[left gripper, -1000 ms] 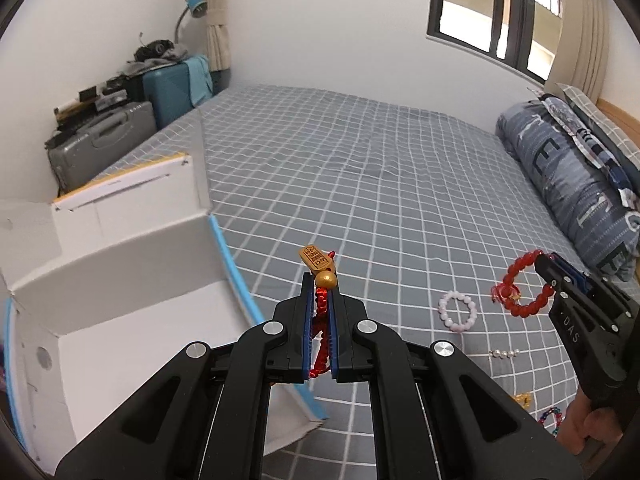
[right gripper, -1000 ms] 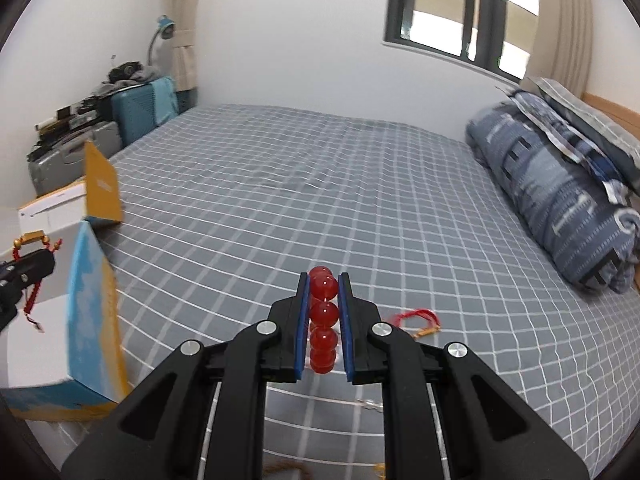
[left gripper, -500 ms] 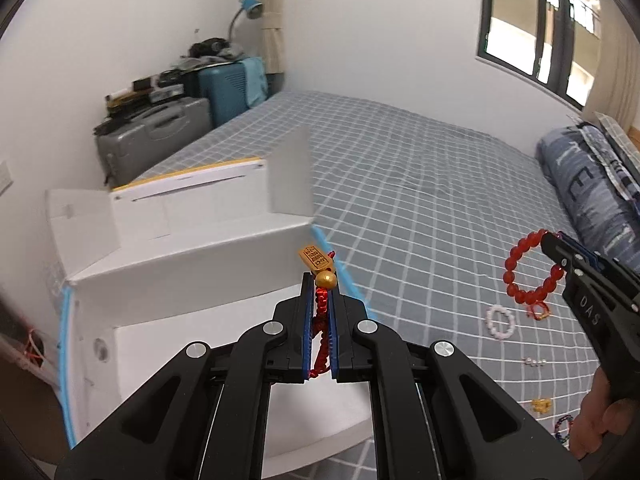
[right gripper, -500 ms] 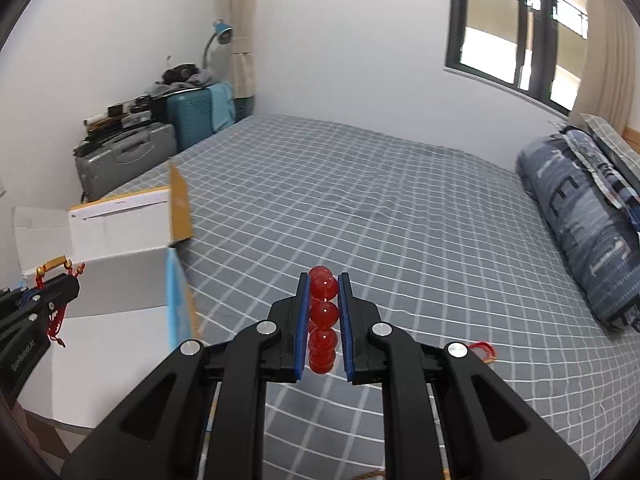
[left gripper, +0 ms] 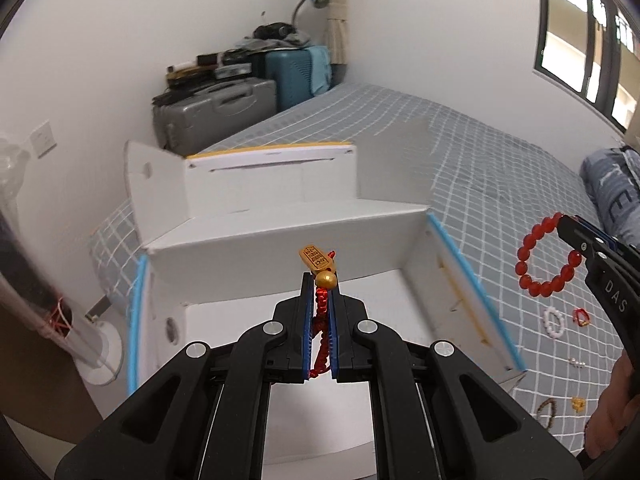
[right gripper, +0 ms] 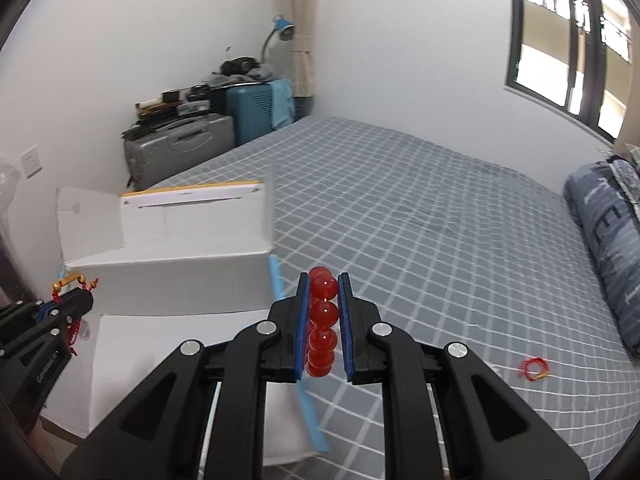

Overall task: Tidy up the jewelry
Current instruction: 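Carry both held bracelets over the white cardboard box, then open both tools to drop the bracelets into the box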

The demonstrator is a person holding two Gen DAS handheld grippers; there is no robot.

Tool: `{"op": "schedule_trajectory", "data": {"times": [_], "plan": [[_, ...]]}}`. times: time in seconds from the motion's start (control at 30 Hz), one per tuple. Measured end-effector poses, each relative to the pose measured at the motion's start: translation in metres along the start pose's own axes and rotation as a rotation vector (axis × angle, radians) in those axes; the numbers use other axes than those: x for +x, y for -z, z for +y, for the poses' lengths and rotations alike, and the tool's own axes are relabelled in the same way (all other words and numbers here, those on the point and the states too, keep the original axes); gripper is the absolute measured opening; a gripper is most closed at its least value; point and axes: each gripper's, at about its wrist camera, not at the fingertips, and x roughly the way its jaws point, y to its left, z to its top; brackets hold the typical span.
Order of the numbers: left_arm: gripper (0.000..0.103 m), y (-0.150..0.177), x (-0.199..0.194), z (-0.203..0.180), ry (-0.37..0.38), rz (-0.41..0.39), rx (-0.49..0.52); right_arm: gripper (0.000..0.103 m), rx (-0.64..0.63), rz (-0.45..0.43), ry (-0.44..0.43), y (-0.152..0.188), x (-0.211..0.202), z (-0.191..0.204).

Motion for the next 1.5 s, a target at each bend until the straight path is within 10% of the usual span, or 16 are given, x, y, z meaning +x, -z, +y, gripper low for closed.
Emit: {"op": "schedule_trajectory", "data": {"times": [0.83,1.37,1.5], "plan": [[0.006,0.059,0.076,0.072,-0.063,0.314,-0.098,0.013,-0.123,0.322,-0.154,0.054,0.101,0.085],[0.011,0.058,0.078,0.075,-0.087,0.33,-0.105,0.013,-0.132,0.443,-0.149,0.063,0.123,0.085],[0.044,0.057,0.072,0.073,-0.102,0.305,-0.092,0.028,-0.141,0.444,-0.146,0.061,0.122,0.086]]}}
